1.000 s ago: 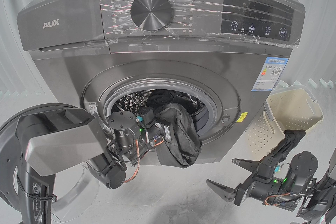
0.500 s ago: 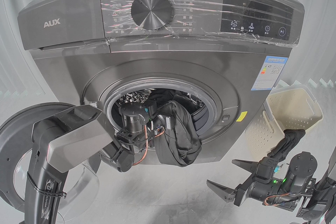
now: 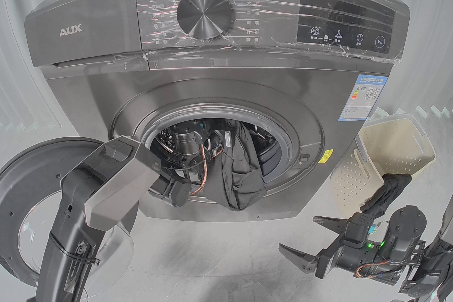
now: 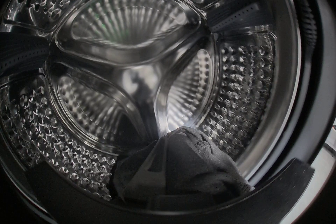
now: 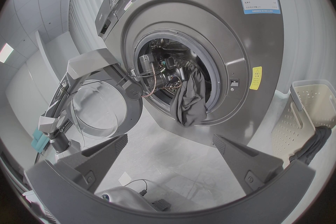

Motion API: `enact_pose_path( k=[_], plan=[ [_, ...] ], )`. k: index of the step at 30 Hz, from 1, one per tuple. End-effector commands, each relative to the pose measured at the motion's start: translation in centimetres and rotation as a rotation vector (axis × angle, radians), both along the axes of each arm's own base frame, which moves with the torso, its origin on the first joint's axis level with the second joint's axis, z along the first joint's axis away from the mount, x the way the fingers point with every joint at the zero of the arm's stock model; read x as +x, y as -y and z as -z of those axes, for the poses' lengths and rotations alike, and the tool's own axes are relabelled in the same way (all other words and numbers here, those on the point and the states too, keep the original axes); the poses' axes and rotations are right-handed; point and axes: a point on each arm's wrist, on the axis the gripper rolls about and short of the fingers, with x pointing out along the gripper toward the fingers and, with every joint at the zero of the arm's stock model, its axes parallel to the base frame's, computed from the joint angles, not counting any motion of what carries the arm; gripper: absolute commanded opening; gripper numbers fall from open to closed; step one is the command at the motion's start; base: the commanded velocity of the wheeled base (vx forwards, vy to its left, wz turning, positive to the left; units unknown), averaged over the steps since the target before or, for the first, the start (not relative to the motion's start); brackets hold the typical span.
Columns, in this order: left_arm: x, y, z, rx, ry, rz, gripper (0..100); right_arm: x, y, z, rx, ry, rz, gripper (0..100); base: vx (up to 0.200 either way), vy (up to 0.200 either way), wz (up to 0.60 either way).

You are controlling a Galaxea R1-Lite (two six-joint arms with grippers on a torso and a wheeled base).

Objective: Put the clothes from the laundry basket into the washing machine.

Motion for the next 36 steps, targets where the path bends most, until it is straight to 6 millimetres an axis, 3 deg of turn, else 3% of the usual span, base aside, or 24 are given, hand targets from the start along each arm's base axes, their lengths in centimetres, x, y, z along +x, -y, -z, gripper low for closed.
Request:
enact_pose_path(
  k=[1, 6, 14, 15, 20, 25, 30, 34, 36],
  plan=[
    [2.2, -0.1, 0.9, -0.013, 0.025, -0.061, 0, 0.0, 0.0, 0.1, -0.003, -0.003, 0.000, 100, 0.000, 0.000, 0.00],
    [3.8, -0.3, 1.1, -0.038, 0.067, -0.118, 0, 0.0, 0.0, 0.3, -0.010, -0.009, 0.002, 100, 0.000, 0.000, 0.00],
    [3.3, 0.2, 1.3, -0.035, 0.054, -0.105, 0, 0.0, 0.1, 0.2, -0.009, -0.008, 0.003, 100, 0.000, 0.000, 0.00],
    [3.3, 0.2, 1.2, -0.037, 0.055, -0.105, 100, 0.0, 0.1, 0.2, -0.009, -0.008, 0.003, 100, 0.000, 0.000, 0.00],
    [2.2, 0.4, 0.1, -0.016, 0.008, -0.091, 100, 0.0, 0.1, 0.2, -0.009, -0.008, 0.003, 100, 0.000, 0.000, 0.00],
    [-1.5, -0.1, -0.7, 0.089, -0.175, -0.031, 100, 0.0, 0.1, 0.2, -0.007, -0.007, 0.003, 100, 0.000, 0.000, 0.00],
    [-4.7, -0.6, -0.4, 0.158, -0.309, 0.075, 100, 0.0, 0.0, 0.2, -0.009, -0.008, 0.002, 100, 0.000, 0.000, 0.00],
    [-5.8, -0.4, 0.1, 0.178, -0.338, 0.110, 100, 0.0, 0.1, 0.2, -0.009, -0.008, 0.003, 100, 0.000, 0.000, 0.00],
    [-6.4, -0.4, 1.4, 0.200, -0.377, 0.131, 100, 0.0, 0.0, 0.3, -0.010, -0.009, 0.002, 100, 0.000, 0.000, 0.00]
  ],
)
